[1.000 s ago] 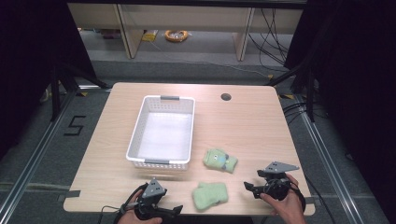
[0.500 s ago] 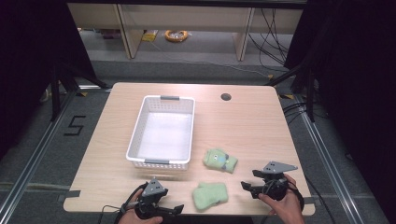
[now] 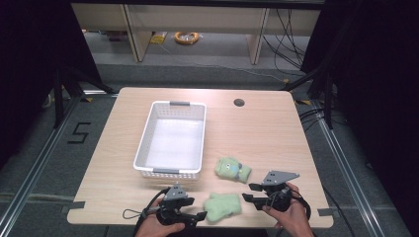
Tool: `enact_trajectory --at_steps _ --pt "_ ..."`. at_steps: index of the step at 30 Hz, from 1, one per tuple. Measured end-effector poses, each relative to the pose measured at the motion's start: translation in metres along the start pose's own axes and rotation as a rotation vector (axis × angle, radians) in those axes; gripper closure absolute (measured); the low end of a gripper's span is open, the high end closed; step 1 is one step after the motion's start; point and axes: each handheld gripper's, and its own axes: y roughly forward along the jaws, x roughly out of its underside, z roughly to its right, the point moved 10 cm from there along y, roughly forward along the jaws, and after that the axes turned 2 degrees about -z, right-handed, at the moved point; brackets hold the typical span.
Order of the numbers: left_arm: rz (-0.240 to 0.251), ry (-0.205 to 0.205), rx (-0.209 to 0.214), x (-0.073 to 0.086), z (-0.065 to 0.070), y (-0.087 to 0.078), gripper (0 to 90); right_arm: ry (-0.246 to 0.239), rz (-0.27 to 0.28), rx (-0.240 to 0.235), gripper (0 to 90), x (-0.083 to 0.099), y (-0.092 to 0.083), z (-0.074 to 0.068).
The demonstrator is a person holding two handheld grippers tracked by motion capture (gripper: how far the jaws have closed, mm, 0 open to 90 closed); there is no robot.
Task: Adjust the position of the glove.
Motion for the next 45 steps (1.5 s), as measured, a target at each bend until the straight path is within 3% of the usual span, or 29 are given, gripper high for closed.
enact_trajectory --at_steps 2,3,8,11,12,16,17,20,24,25,26,32,36,38,43,45 --pt "-0.003 -0.017 0.000 -0.003 0.002 0.005 36.6 -0.008 -0.006 -0.004 56.8 -0.002 0.004 -0.002" --pt "-0.007 -0.005 0.002 -0.004 0.001 0.007 38.0 -0.019 -0.021 -0.023 57.8 -0.003 0.008 -0.004" --pt "-0.037 0.010 0.010 -0.007 0.003 0.019 40.7 -0.031 -0.045 -0.016 59.4 -0.006 0.015 -0.005" --pt "-0.045 0.011 0.007 -0.007 0.005 0.027 43.2 -0.033 -0.063 -0.039 59.5 -0.008 0.025 -0.007" --pt "-0.053 0.032 -0.015 -0.006 0.004 0.030 44.3 -0.044 -0.069 -0.041 59.5 -0.008 0.029 -0.007" --pt "-0.055 0.030 -0.032 -0.004 0.002 0.032 47.4 -0.037 -0.080 -0.049 59.8 -0.007 0.037 -0.009" --pt "-0.058 0.040 -0.032 -0.004 0.001 0.032 49.1 -0.055 -0.110 -0.045 60.7 -0.004 0.040 -0.008" --pt "-0.052 0.030 -0.030 -0.003 0.002 0.034 52.3 -0.047 -0.136 -0.047 62.5 0.000 0.045 -0.008" --pt "-0.059 0.042 -0.023 -0.003 -0.001 0.033 57.9 -0.027 -0.130 -0.051 62.8 0.001 0.048 -0.008" --pt "-0.052 0.037 -0.023 -0.003 -0.001 0.033 60.2 -0.025 -0.147 -0.054 64.0 0.003 0.048 -0.008" --pt "-0.054 0.042 -0.028 -0.003 -0.002 0.033 64.8 -0.031 -0.128 -0.058 67.7 0.003 0.051 -0.009" --pt "-0.039 0.032 0.001 -0.004 -0.001 0.033 79.1 -0.002 -0.130 -0.079 83.1 0.005 0.047 -0.012" --pt "-0.050 0.064 0.005 -0.007 -0.001 0.030 81.0 -0.014 -0.134 -0.083 84.6 0.005 0.043 -0.014" --pt "-0.034 0.063 0.018 -0.013 0.002 0.028 81.5 -0.017 -0.127 -0.088 84.7 0.003 0.038 -0.015" --pt "-0.043 0.089 0.051 -0.028 0.008 0.034 81.5 0.012 -0.081 -0.074 84.7 0.004 0.019 -0.012" --pt "-0.042 0.075 0.050 -0.030 0.009 0.036 81.4 0.024 -0.080 -0.066 84.7 0.005 0.016 -0.011"
